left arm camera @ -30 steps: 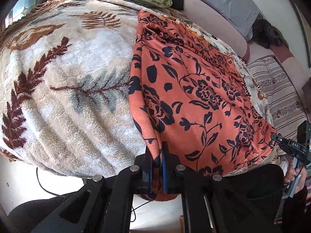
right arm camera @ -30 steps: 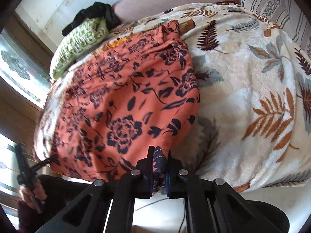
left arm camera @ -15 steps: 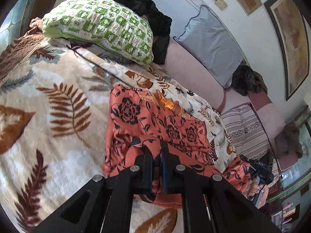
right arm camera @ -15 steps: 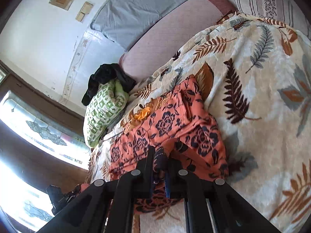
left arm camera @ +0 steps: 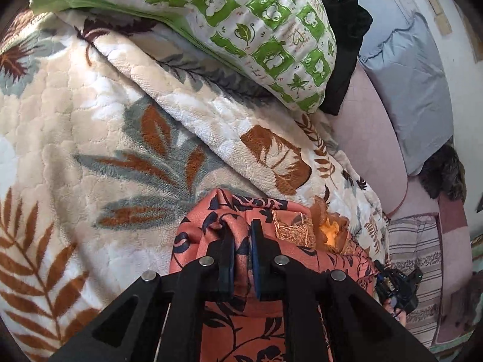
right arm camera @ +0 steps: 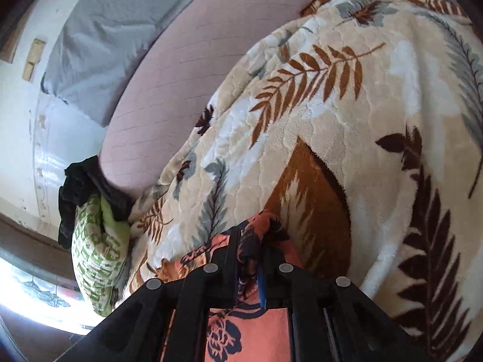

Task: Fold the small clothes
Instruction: 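Lay the hem over the collar with the left tool and release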

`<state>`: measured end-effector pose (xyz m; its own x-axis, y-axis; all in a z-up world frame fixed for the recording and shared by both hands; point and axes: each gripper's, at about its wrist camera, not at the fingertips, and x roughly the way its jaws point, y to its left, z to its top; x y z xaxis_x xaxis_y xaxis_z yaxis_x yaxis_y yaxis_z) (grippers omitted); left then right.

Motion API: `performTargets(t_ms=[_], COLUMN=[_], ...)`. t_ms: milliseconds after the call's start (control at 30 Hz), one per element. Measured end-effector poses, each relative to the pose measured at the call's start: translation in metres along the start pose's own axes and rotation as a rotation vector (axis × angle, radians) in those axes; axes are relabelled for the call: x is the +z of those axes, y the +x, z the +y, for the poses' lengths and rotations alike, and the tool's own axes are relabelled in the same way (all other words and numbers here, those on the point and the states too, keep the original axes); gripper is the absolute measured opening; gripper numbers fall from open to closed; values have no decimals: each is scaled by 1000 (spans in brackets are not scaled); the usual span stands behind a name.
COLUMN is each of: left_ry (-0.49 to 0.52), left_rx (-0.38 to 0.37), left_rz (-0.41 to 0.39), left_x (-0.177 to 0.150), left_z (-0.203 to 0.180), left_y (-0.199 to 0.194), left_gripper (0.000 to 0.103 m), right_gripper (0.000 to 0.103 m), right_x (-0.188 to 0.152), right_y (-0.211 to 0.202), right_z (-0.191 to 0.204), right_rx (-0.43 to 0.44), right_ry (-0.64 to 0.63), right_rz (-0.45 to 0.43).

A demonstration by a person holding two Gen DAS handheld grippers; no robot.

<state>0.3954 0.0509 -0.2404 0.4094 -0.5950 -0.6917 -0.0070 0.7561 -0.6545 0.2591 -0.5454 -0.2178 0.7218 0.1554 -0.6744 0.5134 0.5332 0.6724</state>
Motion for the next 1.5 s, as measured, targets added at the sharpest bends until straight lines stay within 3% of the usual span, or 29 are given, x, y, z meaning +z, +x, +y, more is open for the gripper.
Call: performTargets(t_ms=[67, 167, 233, 300, 333, 367, 433, 500, 567, 667, 733, 833, 967, 1067, 1200, 1300, 1400, 1500], left_ry=[-10, -32, -41, -50, -55, -59, -41, -26, -11, -24, -18, 7, -26, -60, -82, -82, -107, -116], left_rx=[-66, -185, -144, -87, -69, -46, 9, 34, 70, 86, 133, 183, 149, 118, 104, 101, 99, 104], left_rz=[-45, -149, -249, -343, -379, -397, -391, -371, -329, -236, -168, -145, -118, -93, -74, -79, -82, -89], left_x=[-3, -9, -20, -34, -43, -51, -72, -98, -123, -150, -158, -159, -151, -142, -133, -129, -128, -129], left_z=[3, 5, 2, -2, -4, -6, -18, -32, -42, -43, -40, -35, -31, -27, -24, -25, -22, -23], left_y=[-8, -33, -57, -81, -92, -101, -111, -109, -95, -66, -48, -37, -38, -39, -36, -37, -36, -38], left_gripper=[10, 11, 30, 45, 48, 48, 48, 48, 48, 48, 48, 48, 48, 48, 48, 48, 48, 48], right_gripper=[11, 12, 17, 60, 93, 95, 95, 92, 64, 43, 41, 41, 41, 42, 42, 42, 42, 42], right_x=[-1, 0, 0, -3, -4, -7, -7, -13, -36, -97, -142, -199, -232, -214, -164, -137, -123, -120], right_y=[6, -7, -20, -38, -50, -64, -85, -96, -99, -77, -57, -25, 39, 75, 112, 101, 80, 56], right_z=[-8, -22, -29, -30, -29, -29, -25, -3, 29, 77, 103, 132, 160, 183, 206, 215, 215, 197], right_rx=[21, 103, 154, 138, 134, 146, 142, 109, 54, -9, -28, -47, -138, -168, -179, -151, -134, -202], right_ry=[31, 65, 109, 118, 120, 127, 117, 4, -166, -425, -556, -700, -777, -786, -653, -596, -585, -619], right_rz=[6, -59, -97, -149, -194, -252, -288, -231, -163, 30, 138, 241, 325, 245, 163, 26, -23, -40])
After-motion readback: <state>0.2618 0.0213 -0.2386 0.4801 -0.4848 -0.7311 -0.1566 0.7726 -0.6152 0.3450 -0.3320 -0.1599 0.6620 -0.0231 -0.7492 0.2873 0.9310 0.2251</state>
